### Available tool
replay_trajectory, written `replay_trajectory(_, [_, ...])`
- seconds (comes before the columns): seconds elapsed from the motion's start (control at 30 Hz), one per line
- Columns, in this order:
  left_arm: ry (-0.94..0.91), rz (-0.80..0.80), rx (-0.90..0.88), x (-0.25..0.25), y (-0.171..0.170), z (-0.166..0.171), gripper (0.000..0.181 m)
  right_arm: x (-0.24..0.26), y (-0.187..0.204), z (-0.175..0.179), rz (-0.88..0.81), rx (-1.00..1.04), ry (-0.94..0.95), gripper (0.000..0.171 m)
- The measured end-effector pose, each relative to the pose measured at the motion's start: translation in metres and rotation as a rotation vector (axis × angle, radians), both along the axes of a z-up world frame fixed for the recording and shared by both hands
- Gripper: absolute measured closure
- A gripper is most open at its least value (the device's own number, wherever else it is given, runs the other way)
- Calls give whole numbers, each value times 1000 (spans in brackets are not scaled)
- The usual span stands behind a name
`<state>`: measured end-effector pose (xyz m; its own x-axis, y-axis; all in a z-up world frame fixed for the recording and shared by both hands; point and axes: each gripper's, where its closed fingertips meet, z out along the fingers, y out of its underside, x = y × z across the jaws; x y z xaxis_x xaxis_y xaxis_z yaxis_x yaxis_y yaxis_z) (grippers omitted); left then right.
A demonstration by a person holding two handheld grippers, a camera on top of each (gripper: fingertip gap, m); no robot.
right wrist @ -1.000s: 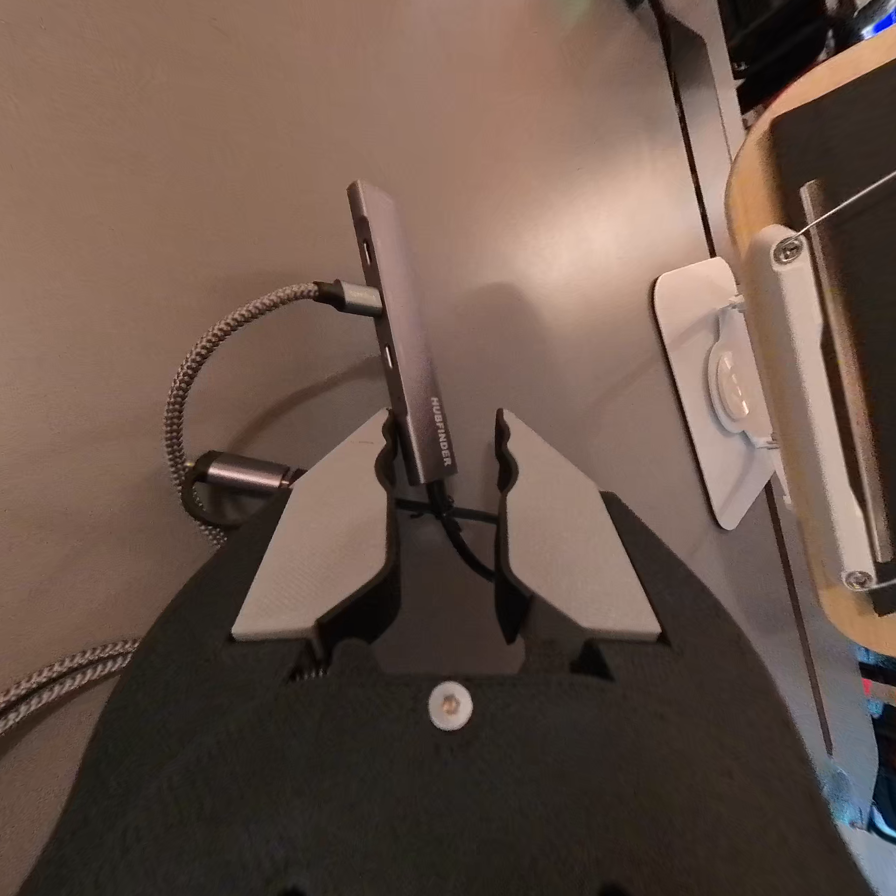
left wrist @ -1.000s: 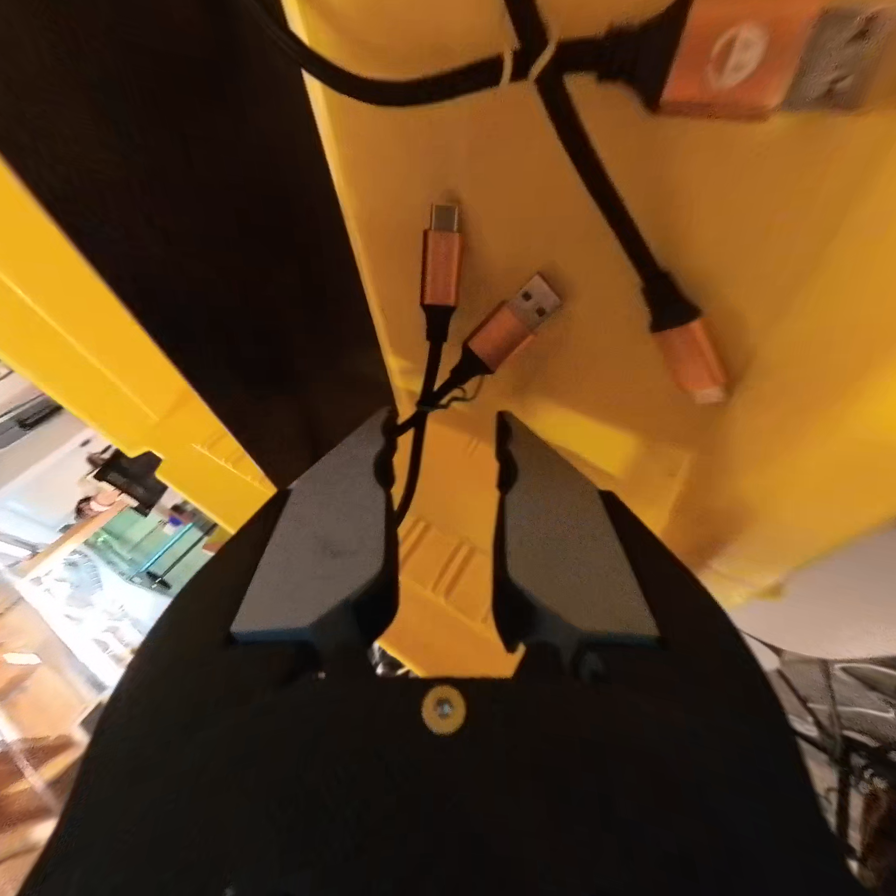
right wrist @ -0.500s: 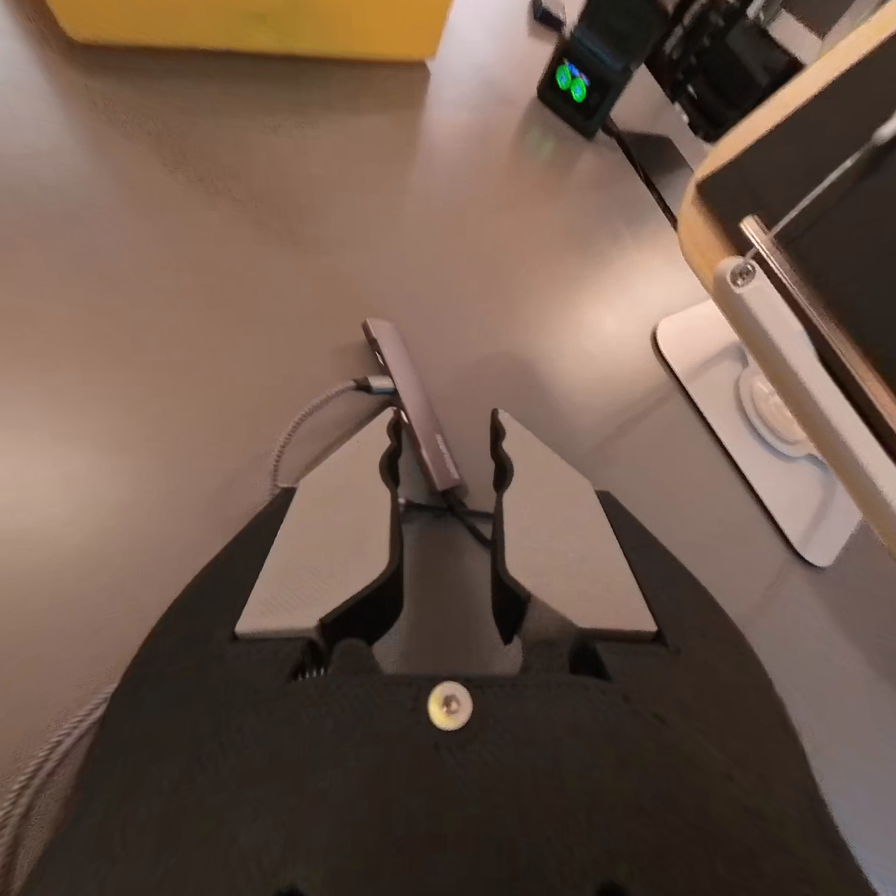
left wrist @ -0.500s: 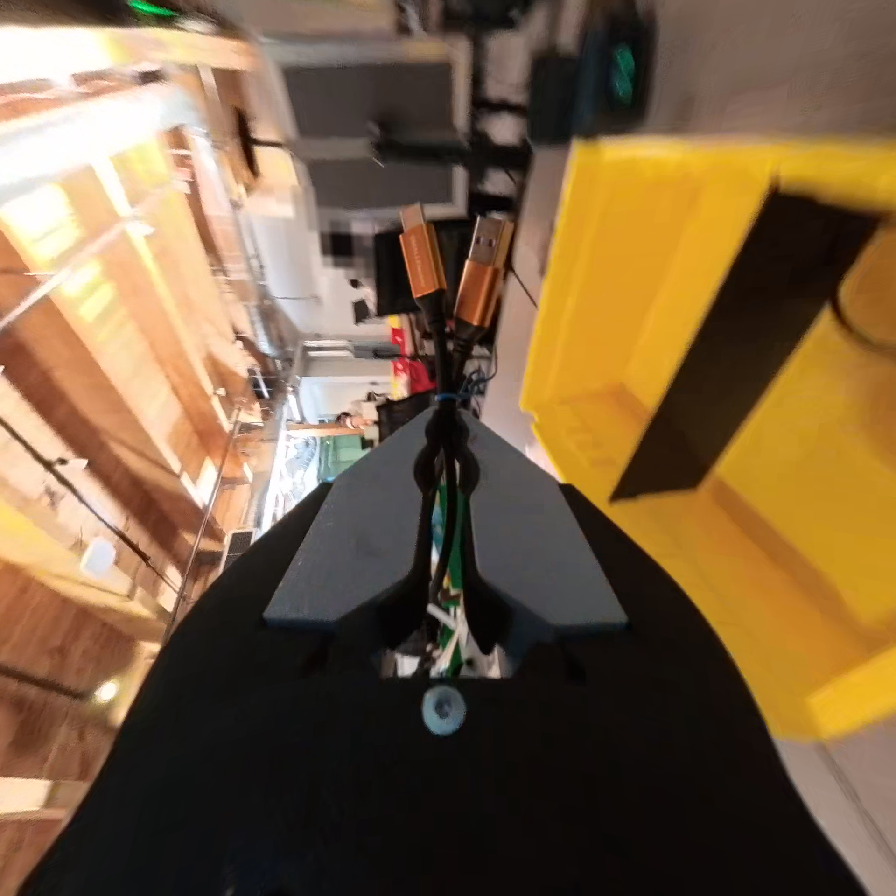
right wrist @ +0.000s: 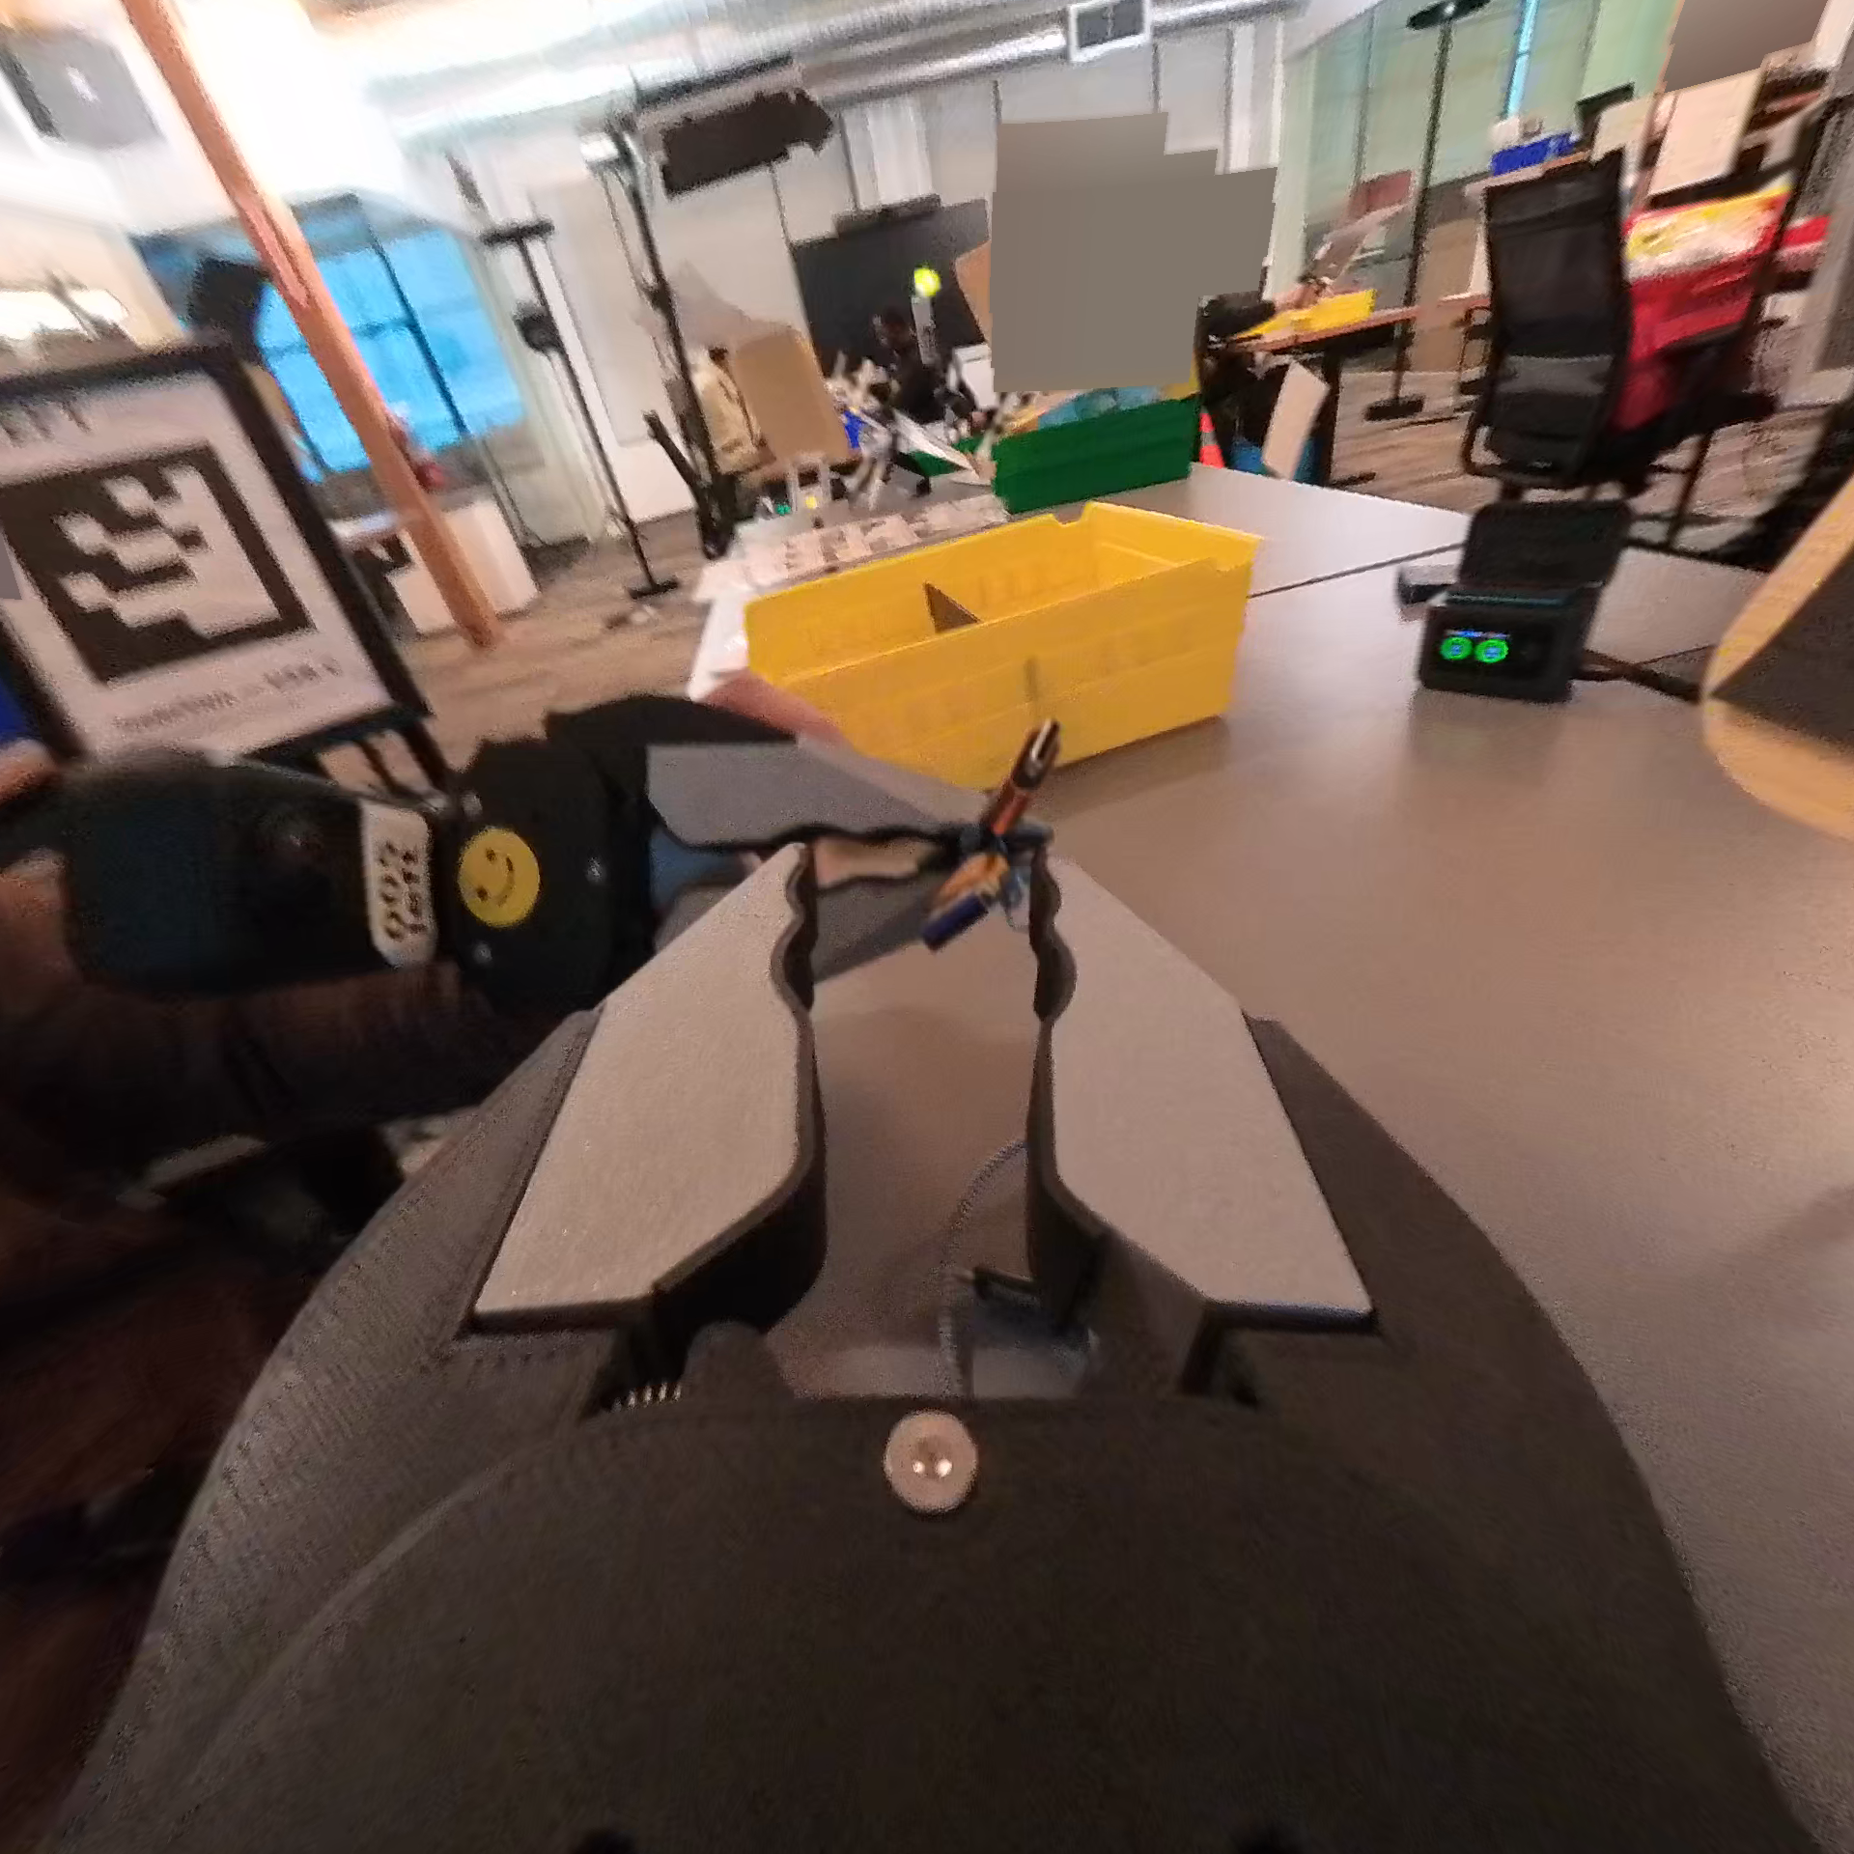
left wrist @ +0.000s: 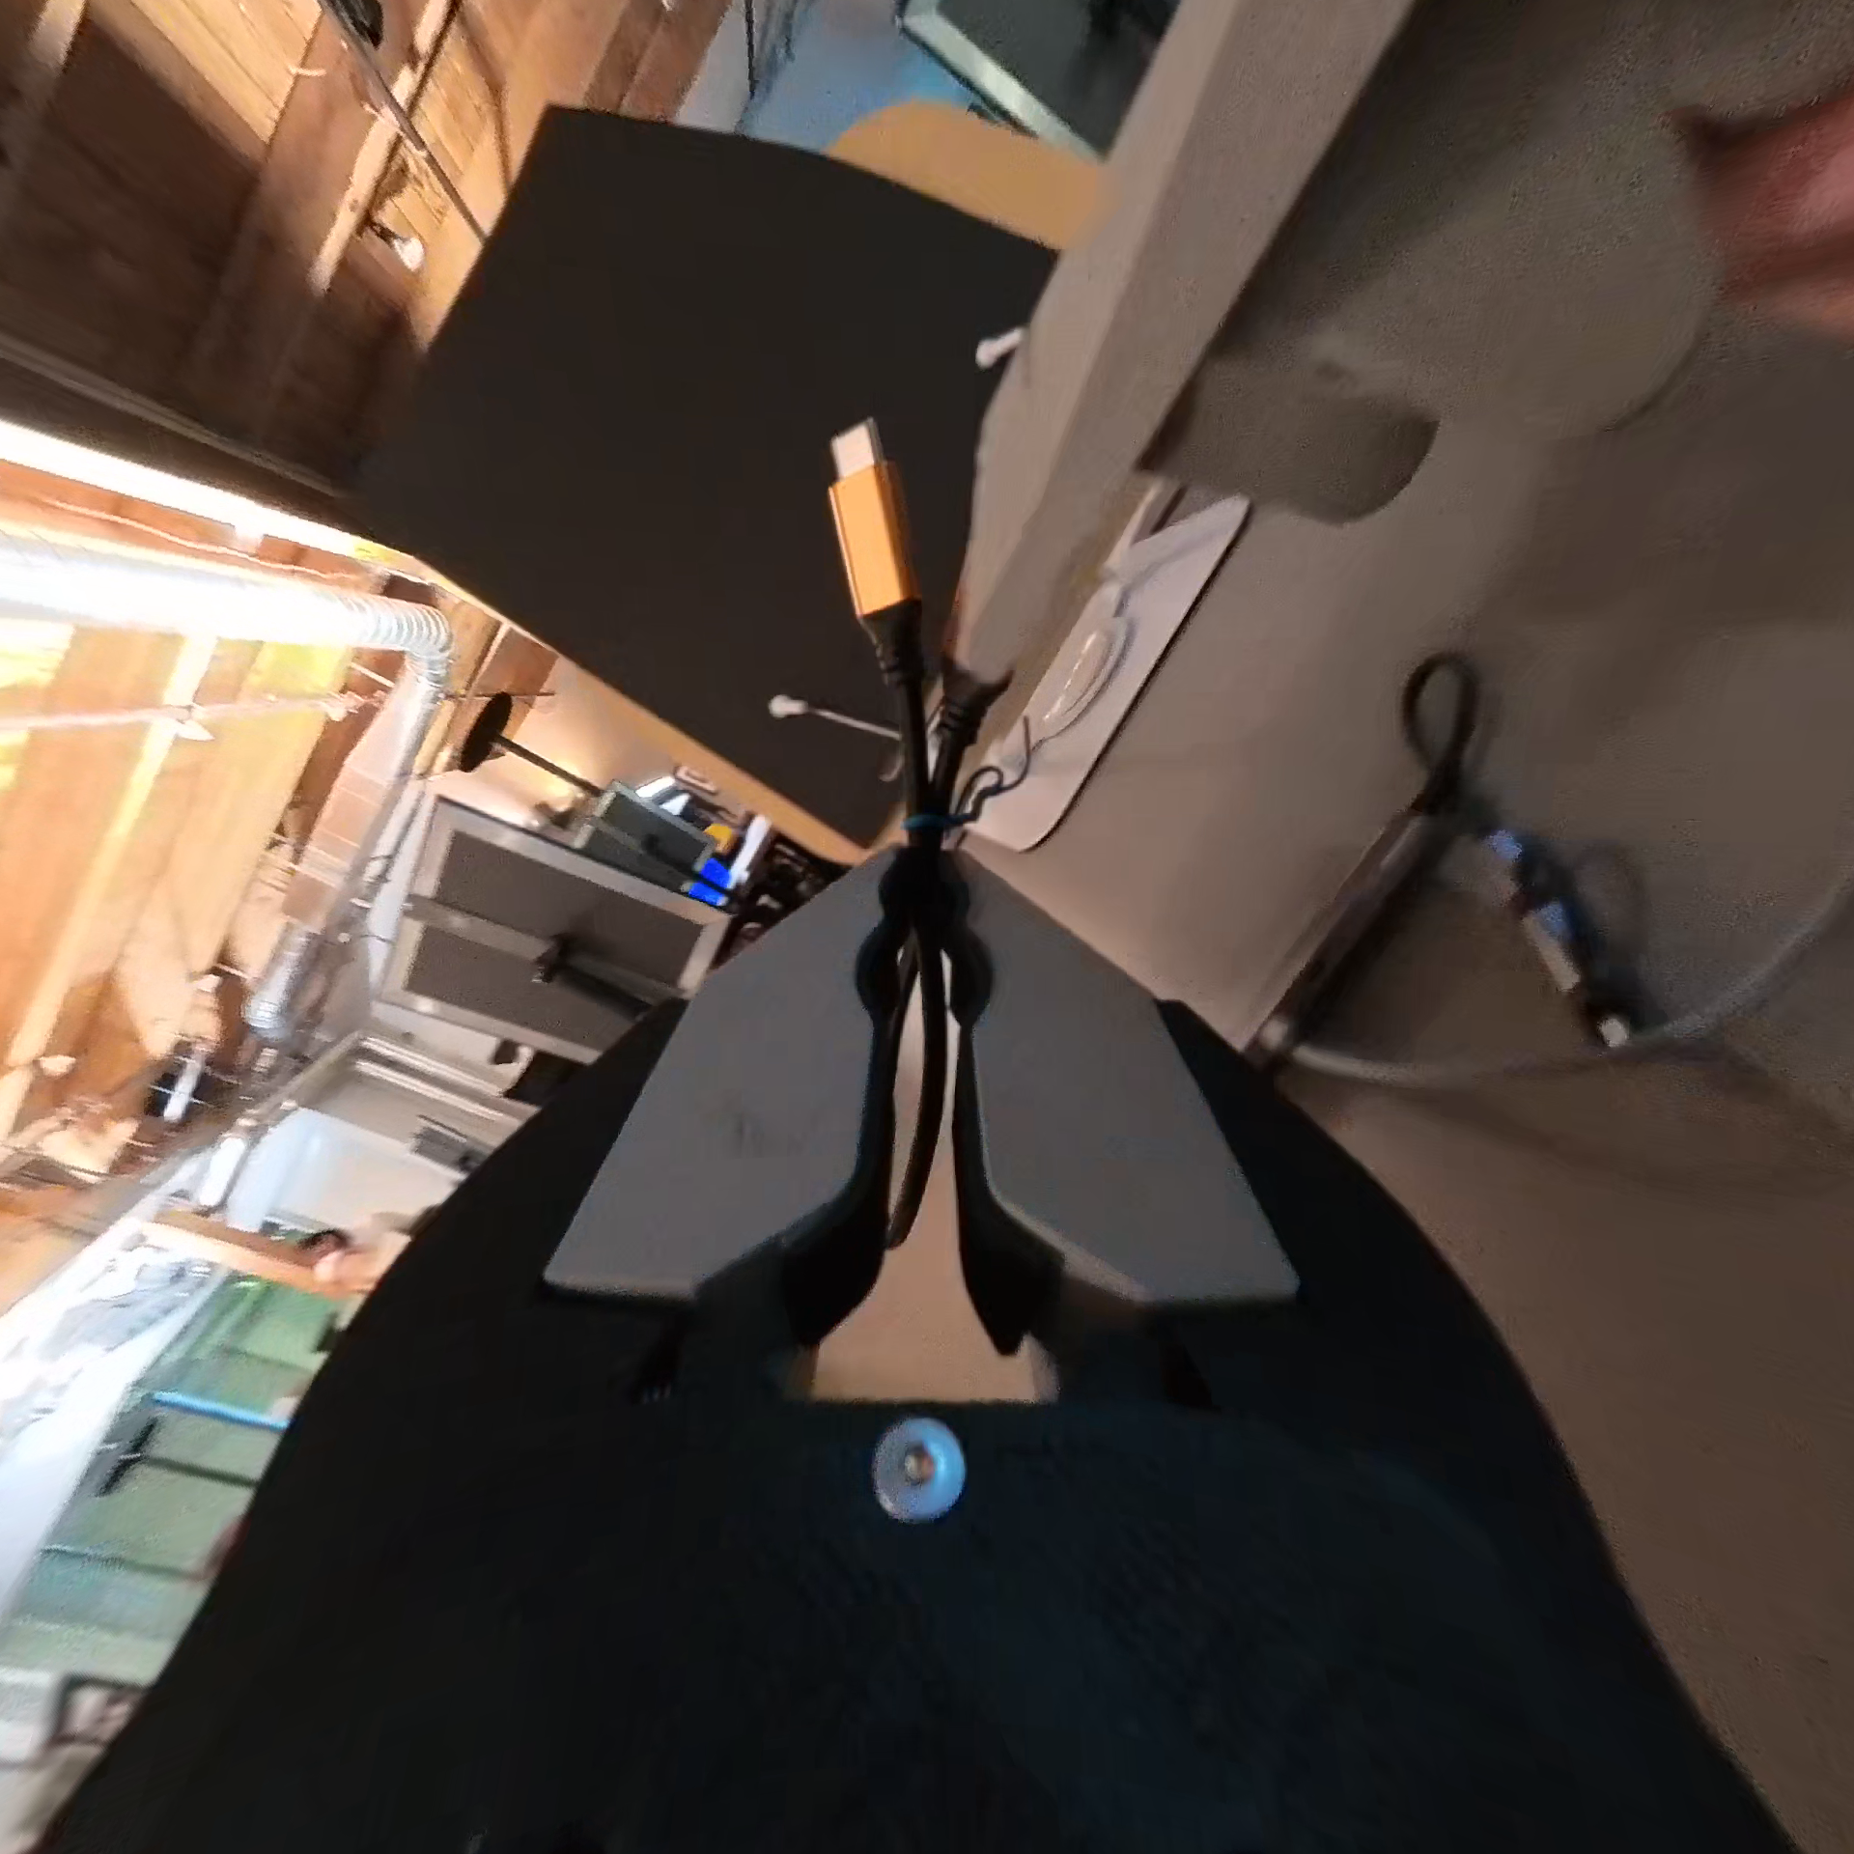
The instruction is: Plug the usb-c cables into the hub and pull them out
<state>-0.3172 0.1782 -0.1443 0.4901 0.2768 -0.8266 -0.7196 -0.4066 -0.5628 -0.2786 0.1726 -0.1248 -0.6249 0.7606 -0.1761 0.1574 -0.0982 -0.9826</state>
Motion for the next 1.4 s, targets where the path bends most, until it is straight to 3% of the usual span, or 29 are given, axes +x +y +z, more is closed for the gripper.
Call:
replay_trajectory(0.1, [-47,-14,26,9,13,-4,180,-1,10,6,-11,-86,-11,157])
replay_trajectory(0.2, [-128,-42,26,15,19,-7,179,0,19,6,-29,-86,-22,166])
replay_trajectory(0.33, [-238,-148,-19,33,19,-15,175,2,23,1,-36,-35,-47,166])
replay_trajectory(0.47, [-459,-325,-105,61,3,-14,152,6,19,0,-19,29,-41,166])
replay_trajectory(0.7, [-712,-496,-144,67,-17,20,162,33,-19,1,218,130,4,166])
replay_trajectory(0.8, [-733,-562,-219,77,-18,14,175,36,-23,2,245,119,6,167])
replay_trajectory(0.97, [-852,-648,-184,87,-19,21,181,43,-22,11,295,41,18,166])
replay_trajectory(1.23, [-977,-733,-175,94,-21,27,179,47,-25,18,349,-50,10,166])
replay_trajectory(1.4, [-949,-673,-165,84,-14,22,180,38,-21,19,294,-79,10,165])
